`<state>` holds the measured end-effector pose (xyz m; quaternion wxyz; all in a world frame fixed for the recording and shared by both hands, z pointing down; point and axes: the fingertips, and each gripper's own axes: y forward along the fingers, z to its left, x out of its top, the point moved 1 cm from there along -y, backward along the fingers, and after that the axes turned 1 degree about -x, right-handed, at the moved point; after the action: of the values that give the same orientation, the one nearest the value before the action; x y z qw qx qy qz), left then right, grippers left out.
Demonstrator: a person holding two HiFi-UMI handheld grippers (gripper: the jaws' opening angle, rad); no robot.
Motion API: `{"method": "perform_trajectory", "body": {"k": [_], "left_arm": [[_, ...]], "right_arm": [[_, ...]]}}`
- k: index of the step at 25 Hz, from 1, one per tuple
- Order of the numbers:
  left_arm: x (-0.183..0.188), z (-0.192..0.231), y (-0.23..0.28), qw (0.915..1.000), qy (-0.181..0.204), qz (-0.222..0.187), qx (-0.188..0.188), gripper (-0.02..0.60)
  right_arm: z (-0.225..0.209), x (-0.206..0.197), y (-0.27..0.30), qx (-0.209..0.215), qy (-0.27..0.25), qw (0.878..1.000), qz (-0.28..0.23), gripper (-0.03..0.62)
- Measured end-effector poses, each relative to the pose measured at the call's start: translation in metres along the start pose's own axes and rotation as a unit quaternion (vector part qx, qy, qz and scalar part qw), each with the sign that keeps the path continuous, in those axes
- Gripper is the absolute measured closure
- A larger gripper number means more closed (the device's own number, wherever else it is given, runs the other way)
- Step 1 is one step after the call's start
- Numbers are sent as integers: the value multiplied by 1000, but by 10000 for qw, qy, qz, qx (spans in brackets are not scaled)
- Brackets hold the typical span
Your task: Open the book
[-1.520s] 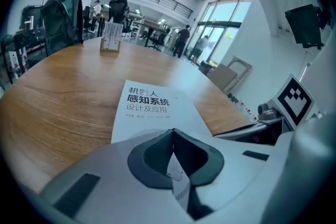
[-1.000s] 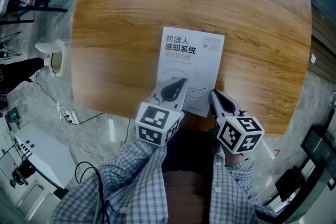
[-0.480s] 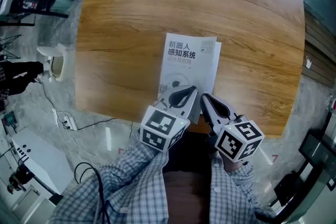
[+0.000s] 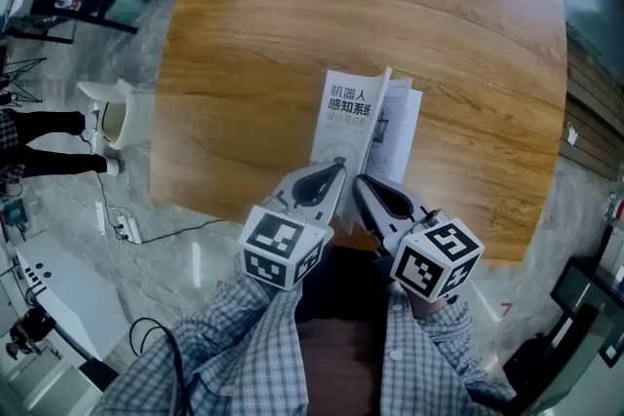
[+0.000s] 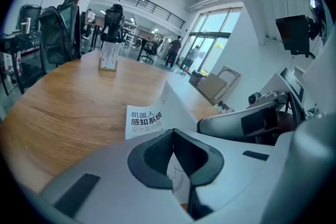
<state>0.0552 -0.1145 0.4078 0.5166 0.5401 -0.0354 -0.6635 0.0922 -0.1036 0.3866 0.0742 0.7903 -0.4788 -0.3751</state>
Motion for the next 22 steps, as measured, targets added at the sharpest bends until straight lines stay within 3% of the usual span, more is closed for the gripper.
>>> {"method": "perform_trajectory", "body": {"k": [11,22], "left_arm": [[15,65,-50,9935,-270,-471,1001,574],[8,109,-87,9867,-532,-632,1401,574]], "right_arm": [[44,6,52,650,-252,9975,139,571],[85,2,100,1074,-421,9927,357,571]]}}
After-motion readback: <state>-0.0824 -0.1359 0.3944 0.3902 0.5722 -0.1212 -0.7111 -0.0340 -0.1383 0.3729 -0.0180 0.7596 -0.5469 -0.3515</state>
